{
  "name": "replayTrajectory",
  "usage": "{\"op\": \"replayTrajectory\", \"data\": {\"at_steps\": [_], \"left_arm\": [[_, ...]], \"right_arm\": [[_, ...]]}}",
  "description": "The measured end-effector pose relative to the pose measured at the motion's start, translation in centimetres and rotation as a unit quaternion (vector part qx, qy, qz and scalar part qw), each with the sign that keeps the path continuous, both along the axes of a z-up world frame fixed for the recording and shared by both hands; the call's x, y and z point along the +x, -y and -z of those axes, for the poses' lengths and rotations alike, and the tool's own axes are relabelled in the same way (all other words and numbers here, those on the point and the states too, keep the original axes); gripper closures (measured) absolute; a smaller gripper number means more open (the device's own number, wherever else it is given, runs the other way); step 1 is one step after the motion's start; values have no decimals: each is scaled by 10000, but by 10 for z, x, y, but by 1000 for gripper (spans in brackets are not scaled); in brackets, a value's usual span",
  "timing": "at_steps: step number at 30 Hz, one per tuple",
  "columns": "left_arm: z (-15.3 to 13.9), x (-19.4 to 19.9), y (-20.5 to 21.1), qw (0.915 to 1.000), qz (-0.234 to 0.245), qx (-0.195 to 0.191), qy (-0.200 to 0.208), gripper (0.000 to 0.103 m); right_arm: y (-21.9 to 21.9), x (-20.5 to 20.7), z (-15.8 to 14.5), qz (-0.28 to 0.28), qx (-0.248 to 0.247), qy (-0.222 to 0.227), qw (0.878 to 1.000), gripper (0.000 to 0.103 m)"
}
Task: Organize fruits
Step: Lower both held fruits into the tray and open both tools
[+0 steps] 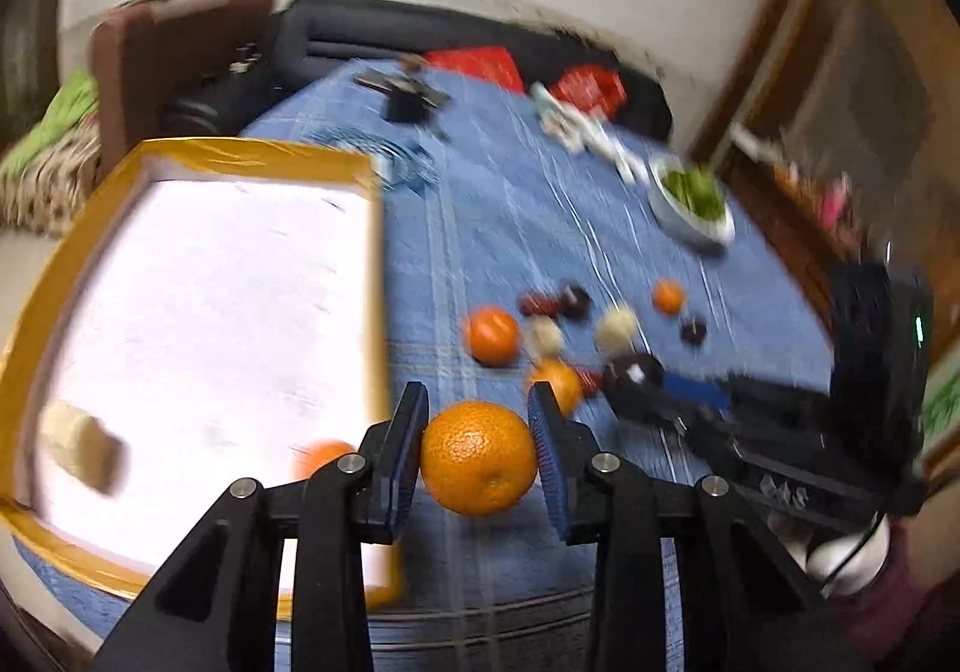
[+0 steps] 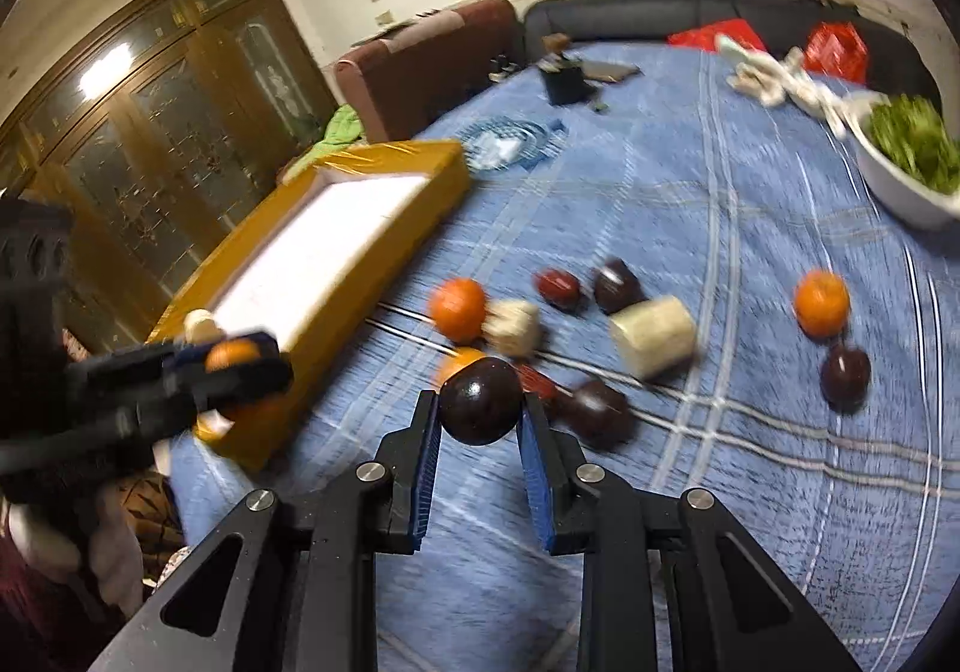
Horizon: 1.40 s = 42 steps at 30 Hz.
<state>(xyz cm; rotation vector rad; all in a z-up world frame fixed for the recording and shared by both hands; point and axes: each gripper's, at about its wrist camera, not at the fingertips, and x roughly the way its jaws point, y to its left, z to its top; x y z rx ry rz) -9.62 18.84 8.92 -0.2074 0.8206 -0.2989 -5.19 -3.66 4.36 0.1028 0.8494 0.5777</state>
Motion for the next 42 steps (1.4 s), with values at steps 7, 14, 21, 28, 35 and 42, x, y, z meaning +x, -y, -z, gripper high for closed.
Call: {"op": "replayTrajectory", "data": {"at_steps": [7,14,21,28,35,42], "left_arm": [[-3,16,-94,9915,-1286,172,-19,69],[17,31,-132,9809,-1840,601,-202,69],[32,33,-145,9756,-2026,785,-304,68],[28,27,-142,9736,-2103,867,-207,41],[18,16,-130,9718,-2132,1003,-122,29],[6,8,-104,9772,-1909,925,-91,27]], "right_arm": [[-83,0,-31,-696,-71,135,9975,74],[-178,9,-14,-1216,-540,21,9911,74],[-223,18,11,-1325,-955,-162,9864,73],[-229,19,18,-1226,-983,-171,9874,71],[-217,13,6,-1102,-777,-37,9909,57],[-182,5,-11,-882,-438,65,9951,57]]}}
